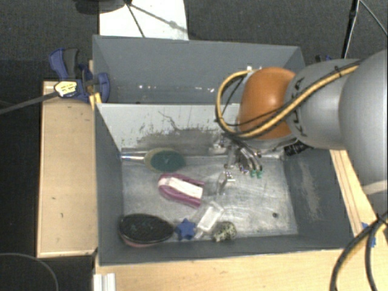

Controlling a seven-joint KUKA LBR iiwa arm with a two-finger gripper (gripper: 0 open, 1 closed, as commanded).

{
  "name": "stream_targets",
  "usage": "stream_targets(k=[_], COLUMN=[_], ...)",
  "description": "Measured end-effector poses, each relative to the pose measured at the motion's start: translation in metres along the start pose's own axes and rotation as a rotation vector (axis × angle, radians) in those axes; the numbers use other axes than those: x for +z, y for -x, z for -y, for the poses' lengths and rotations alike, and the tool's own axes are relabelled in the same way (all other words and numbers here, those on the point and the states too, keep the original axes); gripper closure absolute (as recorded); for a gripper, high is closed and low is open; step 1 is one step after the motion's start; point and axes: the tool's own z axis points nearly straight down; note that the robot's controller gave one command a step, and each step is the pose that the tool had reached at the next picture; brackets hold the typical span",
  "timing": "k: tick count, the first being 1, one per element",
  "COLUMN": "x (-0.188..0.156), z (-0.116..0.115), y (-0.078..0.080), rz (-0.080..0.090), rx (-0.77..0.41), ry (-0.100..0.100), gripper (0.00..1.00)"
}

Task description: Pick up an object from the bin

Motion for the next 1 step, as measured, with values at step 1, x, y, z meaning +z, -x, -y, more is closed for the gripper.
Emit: stream_targets(k=[1], x=[-0.0014], z=[-0.0310], y=[-0.0109], rz=[-0.008], rx=[0.120], ry=[-0.001], gripper=[0.00])
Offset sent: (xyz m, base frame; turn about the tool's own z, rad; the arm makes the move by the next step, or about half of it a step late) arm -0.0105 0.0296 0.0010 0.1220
